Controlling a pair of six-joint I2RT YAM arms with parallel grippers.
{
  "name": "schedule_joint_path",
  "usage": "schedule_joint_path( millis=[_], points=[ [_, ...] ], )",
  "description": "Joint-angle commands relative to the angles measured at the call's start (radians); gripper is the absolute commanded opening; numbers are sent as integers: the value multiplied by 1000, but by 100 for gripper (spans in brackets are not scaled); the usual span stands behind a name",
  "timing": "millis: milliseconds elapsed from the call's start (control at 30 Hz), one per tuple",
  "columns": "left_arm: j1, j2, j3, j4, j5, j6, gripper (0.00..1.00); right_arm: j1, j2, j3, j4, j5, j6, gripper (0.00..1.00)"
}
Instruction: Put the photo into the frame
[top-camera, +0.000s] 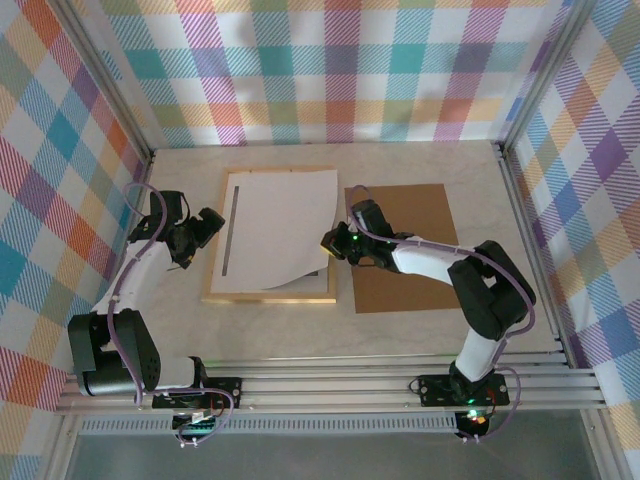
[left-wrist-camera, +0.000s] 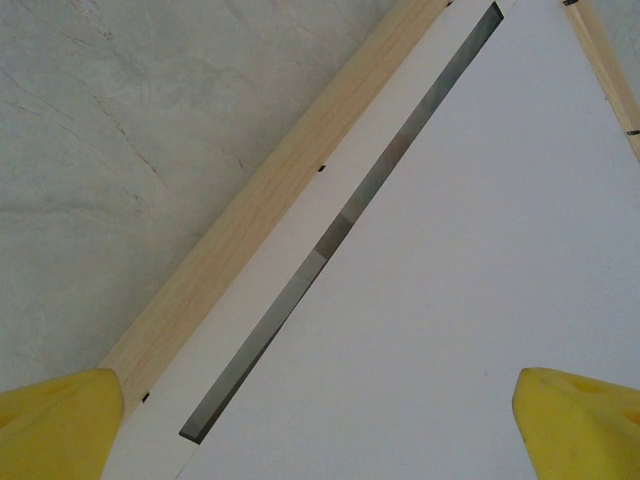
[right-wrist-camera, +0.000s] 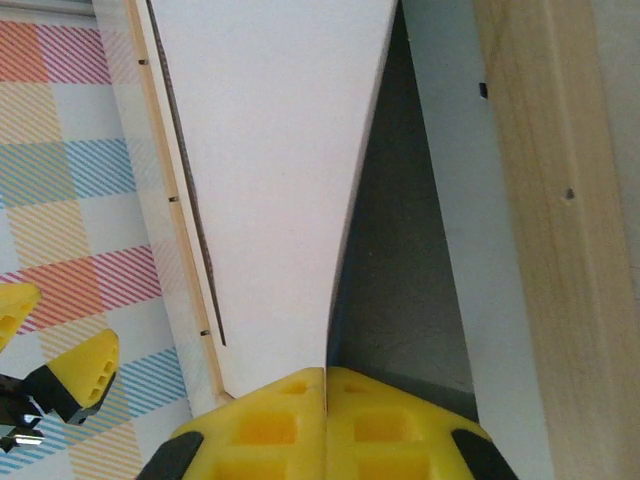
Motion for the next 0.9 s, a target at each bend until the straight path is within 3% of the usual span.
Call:
schedule_joint_path(
  millis=[0,600,633,700,867],
  points=[
    [12,-1,19,-4,15,22,100,11,28,50,60,-33,9,0],
    [14,10,25,-4,39,26,100,44,78,117,78,-45,-41,1],
    [13,9,24,-4,39,26,100,43,68,121,53,-34,-64,9],
    [14,9,25,-3,37,26,100,39,51,141,-24,-15,-125,36],
    [14,9,26,-3,41,26,100,12,58,148,-105,-22,-189,60]
  ],
)
